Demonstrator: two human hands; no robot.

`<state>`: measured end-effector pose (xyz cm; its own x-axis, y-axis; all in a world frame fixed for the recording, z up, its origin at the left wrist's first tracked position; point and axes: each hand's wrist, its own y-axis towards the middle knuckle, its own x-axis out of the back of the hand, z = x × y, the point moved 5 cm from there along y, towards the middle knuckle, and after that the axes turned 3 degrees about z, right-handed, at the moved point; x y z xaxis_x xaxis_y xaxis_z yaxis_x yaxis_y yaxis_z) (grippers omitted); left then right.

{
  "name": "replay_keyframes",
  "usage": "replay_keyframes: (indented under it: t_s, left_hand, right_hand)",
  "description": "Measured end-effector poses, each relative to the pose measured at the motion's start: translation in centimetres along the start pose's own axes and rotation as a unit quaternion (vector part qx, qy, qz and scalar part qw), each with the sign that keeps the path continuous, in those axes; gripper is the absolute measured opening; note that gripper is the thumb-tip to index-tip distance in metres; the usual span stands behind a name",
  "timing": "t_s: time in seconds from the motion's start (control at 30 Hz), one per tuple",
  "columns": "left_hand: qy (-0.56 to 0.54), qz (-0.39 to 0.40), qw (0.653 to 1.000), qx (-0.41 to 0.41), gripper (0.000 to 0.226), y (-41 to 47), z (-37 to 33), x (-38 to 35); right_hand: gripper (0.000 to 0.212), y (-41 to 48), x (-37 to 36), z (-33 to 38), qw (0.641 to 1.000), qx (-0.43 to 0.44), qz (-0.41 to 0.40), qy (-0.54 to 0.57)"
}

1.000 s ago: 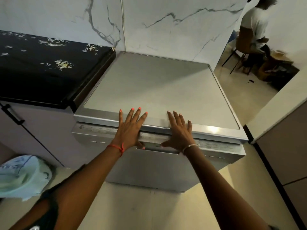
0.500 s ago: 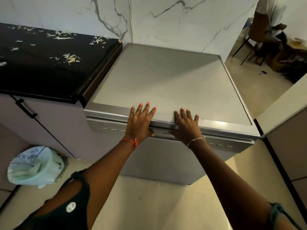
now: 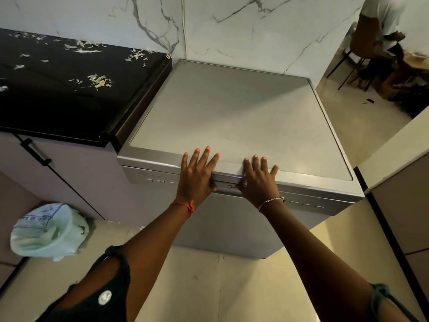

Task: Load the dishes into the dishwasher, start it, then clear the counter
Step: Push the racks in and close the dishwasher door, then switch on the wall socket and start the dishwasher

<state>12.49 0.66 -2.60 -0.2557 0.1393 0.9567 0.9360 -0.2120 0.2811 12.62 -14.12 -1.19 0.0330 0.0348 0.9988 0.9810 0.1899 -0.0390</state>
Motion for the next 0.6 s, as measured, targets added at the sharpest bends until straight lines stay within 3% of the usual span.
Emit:
replay_keyframes:
  t_s: [0.13,0.4,0.6]
  left_hand:
    - [-0.005,0.043,0.999,0.006,0.098,0.0,0.1,0.4]
    - [-0.100,0.253,0.962,0.022,0.084,1.4,0.5,3.5]
    - [-0.026,0.309,0.951,-0.005,0.079,1.8,0.2,4.2]
  right_hand:
    - [0.074,0.4,0.6,-0.2,0.999,0.017,0.046,0.022]
    - [0.068,1.0,4.1,-0.5,0.979,0.031,0.187,0.080]
    - [0.066,2.0,6.2,0.5,0.962,0.030,0.265,0.053]
